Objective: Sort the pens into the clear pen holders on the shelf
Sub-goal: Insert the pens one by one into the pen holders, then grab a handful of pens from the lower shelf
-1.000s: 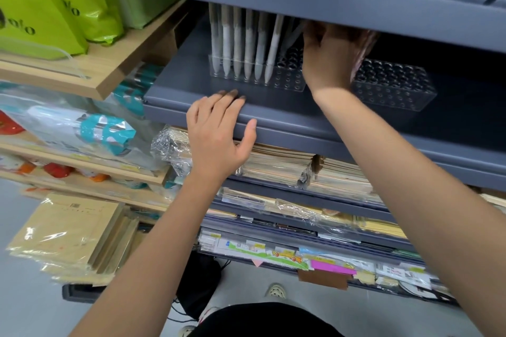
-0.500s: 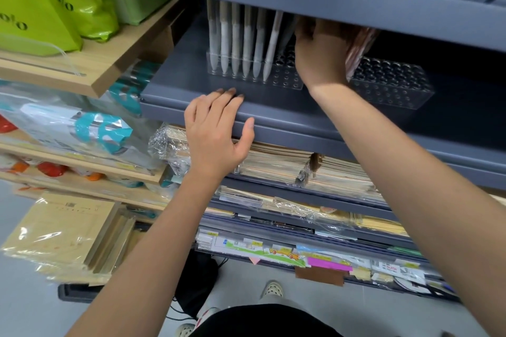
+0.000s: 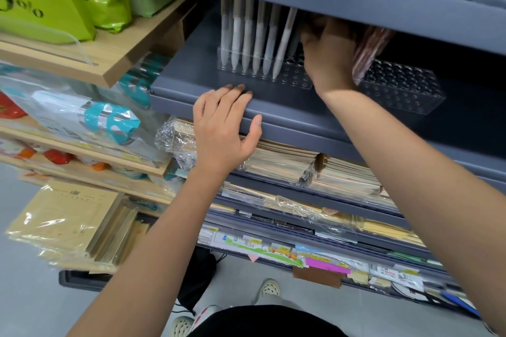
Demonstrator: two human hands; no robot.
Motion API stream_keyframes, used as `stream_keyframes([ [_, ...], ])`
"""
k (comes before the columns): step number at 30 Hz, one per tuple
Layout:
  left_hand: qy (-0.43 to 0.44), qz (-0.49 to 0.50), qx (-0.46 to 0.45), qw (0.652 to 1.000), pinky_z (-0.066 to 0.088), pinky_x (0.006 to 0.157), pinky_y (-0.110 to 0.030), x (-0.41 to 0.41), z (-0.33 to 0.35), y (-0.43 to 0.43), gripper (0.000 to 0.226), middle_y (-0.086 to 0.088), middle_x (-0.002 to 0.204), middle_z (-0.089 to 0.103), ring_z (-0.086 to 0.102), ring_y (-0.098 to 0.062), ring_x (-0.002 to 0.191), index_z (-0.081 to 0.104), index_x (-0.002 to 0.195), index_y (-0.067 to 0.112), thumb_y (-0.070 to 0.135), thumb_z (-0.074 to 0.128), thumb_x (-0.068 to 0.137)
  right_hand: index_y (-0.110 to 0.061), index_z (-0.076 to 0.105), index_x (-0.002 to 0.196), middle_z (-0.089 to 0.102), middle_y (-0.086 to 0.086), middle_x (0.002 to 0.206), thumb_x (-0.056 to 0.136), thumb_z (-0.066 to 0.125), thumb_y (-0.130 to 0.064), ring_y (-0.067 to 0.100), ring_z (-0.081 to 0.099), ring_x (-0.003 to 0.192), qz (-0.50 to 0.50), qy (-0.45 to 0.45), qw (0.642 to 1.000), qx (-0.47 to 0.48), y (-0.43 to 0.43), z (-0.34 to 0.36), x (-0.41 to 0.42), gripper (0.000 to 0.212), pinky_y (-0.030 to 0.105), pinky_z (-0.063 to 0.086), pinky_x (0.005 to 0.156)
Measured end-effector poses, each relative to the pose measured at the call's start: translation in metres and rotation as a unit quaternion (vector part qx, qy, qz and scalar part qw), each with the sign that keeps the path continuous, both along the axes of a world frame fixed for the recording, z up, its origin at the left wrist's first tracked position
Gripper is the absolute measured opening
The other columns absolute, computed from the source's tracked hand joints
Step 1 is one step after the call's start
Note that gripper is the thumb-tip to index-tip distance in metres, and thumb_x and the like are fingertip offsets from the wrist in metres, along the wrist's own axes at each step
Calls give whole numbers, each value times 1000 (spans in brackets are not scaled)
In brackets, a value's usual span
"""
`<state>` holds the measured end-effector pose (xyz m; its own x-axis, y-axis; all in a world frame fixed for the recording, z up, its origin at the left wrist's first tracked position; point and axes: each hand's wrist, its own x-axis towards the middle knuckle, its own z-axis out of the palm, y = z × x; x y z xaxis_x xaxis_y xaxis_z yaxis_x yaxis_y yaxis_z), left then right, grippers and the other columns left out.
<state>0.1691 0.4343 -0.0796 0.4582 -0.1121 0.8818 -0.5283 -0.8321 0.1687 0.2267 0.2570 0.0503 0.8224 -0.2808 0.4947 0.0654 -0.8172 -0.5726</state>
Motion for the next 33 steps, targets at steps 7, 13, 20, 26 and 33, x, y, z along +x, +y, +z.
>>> stream_keyframes([
  [7,9,-3,-1,1000,37,102,-40,-2,2,0,37,-4,121,69,61,-24,115,71,113,10,36,52,95,-5,60,121,63,14,122,93,55,-24,29,56,116,-14,-3,999,34,-2,-2,5,34,32,41,97],
  [13,97,-27,7,995,33,108,-41,-17,20,4,37,-3,125,68,58,-25,121,70,117,10,36,53,97,-7,61,118,68,11,115,93,52,-21,27,62,107,-26,-6,998,57,-3,1,-11,31,31,45,92],
  [20,350,-189,-263,879,45,102,-23,-50,79,29,30,17,121,64,57,2,116,62,124,25,37,53,99,-18,69,91,74,-3,88,87,54,-9,13,70,89,46,-5,960,278,1,15,-89,18,35,56,86],
  [26,416,-293,-339,791,56,82,-25,-103,73,64,23,7,107,74,69,-15,101,71,102,24,30,49,99,-21,73,91,76,-3,90,90,63,-25,13,73,87,40,44,944,325,-5,-33,-211,11,24,58,75],
  [33,700,-197,-289,622,58,71,-34,-163,-100,80,21,-10,92,76,72,-32,83,70,95,6,10,50,103,-18,72,83,76,8,88,91,63,-7,22,72,82,-202,289,813,463,-19,-220,-350,16,36,58,77],
])
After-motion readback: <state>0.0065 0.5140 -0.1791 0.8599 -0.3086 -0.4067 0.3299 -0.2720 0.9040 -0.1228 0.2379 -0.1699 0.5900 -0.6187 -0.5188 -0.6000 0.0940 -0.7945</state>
